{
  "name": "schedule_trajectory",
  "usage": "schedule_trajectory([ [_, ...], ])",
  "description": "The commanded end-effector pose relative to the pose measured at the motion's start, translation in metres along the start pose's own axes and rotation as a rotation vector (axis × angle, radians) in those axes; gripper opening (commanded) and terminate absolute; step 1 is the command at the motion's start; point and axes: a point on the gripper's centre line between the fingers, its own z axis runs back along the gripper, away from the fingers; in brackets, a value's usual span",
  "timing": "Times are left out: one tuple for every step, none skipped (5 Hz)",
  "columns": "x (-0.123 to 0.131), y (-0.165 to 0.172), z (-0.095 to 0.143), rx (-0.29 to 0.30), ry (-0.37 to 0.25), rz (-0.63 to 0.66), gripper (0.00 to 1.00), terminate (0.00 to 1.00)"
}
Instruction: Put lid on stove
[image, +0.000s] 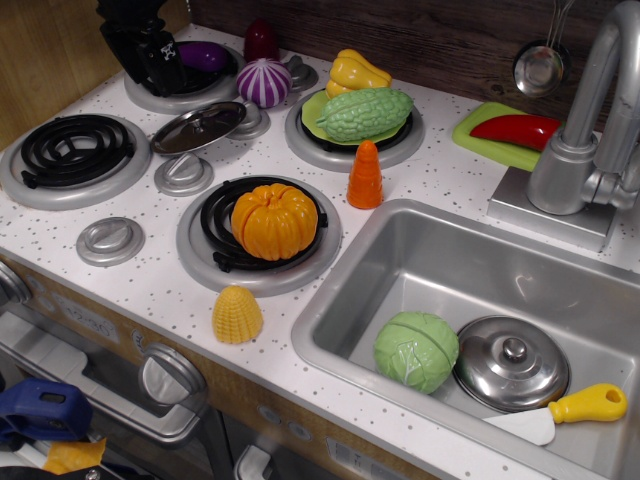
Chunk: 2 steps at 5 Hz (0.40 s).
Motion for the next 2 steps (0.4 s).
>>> schedule_trajectory([
  [0.0000,0.0000,0.0000,0.000,0.000,0.000,1.00,0.00],
  [0.0049,0.0014,-0.0070,-0.002,-0.018,-0.007,1.00,0.00],
])
